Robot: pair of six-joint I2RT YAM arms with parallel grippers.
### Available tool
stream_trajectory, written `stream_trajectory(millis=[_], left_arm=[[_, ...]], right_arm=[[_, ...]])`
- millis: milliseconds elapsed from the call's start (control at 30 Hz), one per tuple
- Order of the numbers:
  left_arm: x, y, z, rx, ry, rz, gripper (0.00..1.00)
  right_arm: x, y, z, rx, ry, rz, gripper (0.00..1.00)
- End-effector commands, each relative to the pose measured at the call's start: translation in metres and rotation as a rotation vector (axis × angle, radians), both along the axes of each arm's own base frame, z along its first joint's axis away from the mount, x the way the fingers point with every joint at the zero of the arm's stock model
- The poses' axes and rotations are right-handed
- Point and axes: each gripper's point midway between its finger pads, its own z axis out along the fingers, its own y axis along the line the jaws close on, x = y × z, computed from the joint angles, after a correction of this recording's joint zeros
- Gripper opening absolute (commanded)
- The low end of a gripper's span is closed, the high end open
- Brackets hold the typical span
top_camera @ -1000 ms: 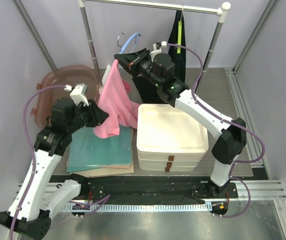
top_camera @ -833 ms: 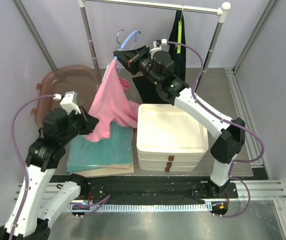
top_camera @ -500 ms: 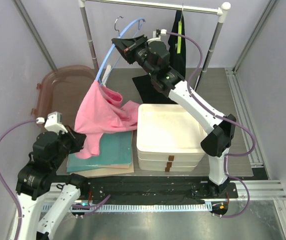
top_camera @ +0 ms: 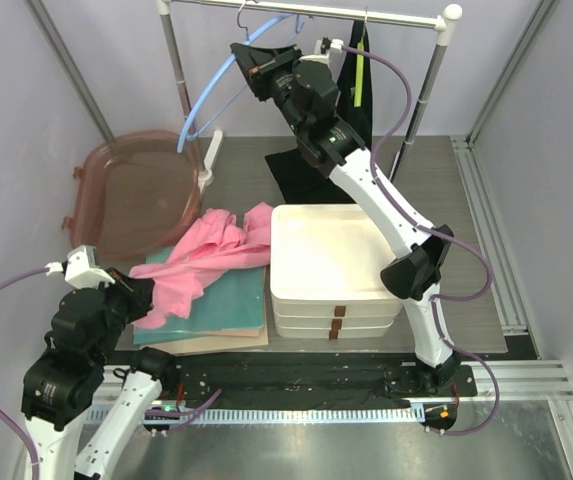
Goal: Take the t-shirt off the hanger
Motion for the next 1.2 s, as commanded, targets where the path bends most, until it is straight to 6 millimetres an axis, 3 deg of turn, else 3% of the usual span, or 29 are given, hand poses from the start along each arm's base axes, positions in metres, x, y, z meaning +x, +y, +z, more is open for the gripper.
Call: stream_trajectory(millis=[0,433,600,833,1167], left_arm=[[0.008,-0.007,0.01,-0.028,-0.039,-0.021,0.0],[0.011,-0.014,0.021,-0.039,-0.072,-0.053,0.0],[0.013,-0.016,0.023,-0.045,-0.077,-0.061,0.0],[0.013,-0.017,0.029,-0.048,-0.091,-0.068,0.0],[0.019,-0.026,0.038,-0.061,-0.105,-0.109,0.0]], right_arm=[[0.007,-0.03,0.041,0.111,-0.071,-0.106,0.01],[0.037,-0.065,0.041,0.193,-0.071,-0.229,0.01],[0.051,-0.078,0.027,0.246,-0.005,-0.266,0.01],[0.058,-0.099,0.025,0.293,0.04,-0.357,0.01],[0.07,-0.103,-0.007,0.274,0.154,-0.368,0.02]])
